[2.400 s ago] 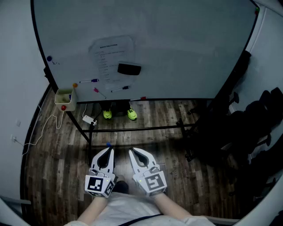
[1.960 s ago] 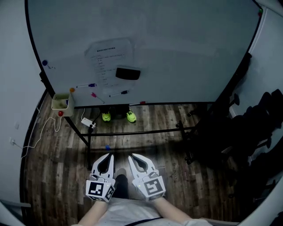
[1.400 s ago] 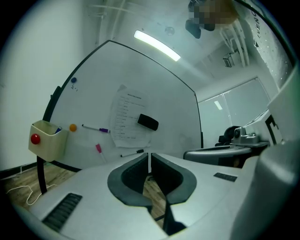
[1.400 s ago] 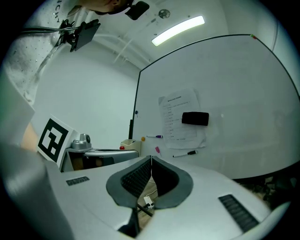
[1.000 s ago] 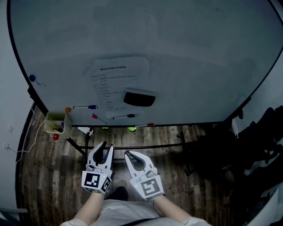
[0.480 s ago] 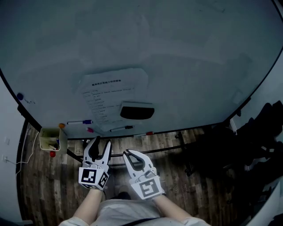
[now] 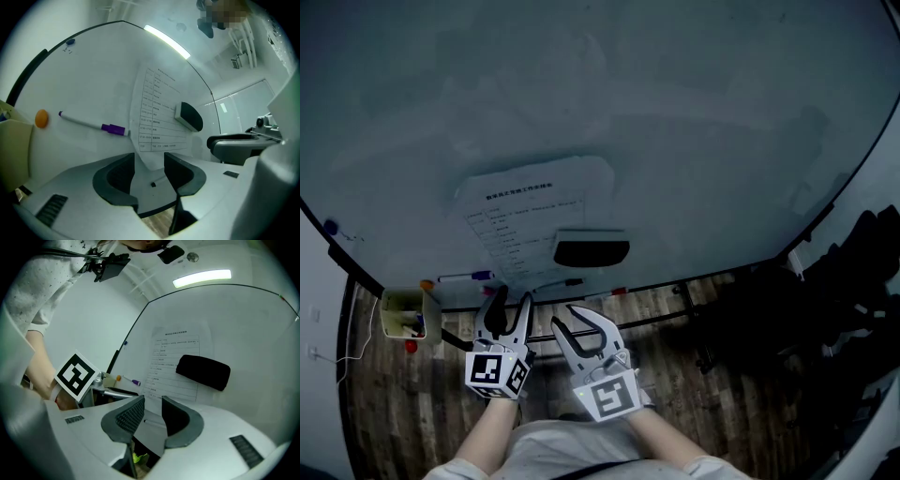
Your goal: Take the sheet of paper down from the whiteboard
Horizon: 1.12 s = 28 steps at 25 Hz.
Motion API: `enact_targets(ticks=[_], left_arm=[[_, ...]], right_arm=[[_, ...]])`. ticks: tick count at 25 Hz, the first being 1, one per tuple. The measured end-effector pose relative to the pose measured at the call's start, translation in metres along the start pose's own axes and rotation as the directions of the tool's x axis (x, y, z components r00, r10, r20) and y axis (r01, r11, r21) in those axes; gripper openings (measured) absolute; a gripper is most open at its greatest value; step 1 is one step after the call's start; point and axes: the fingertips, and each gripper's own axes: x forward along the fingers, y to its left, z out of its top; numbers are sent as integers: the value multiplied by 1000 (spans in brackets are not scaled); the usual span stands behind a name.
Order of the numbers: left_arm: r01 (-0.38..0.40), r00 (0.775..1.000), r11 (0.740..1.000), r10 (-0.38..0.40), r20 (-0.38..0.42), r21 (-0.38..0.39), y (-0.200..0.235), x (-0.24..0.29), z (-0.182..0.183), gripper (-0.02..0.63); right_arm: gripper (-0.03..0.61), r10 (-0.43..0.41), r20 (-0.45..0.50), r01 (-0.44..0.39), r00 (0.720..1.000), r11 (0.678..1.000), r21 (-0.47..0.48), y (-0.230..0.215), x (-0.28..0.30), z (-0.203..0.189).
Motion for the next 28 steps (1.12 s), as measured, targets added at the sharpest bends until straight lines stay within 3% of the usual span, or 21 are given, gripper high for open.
enact_targets(ticks=[13,19,24,28], left_arm=[[-127,992,989,126,-18,-82,10,12,-2,196],[-202,979,976,201,-14,-78,14,14,2,193],[-213,977,974,213,-7,-75,12,16,6,116],[-218,976,973,218,-3,-76,11,14,8,47]], right_arm=[[149,69,79,-61,994,993,-97,-29,4,29],[156,103,101,-86,990,984,-159,-43,-4,42],[169,97,112,-68,989,970,-234,-48,-6,50],[203,50,127,-4,991,939,-343,-56,-9,58]])
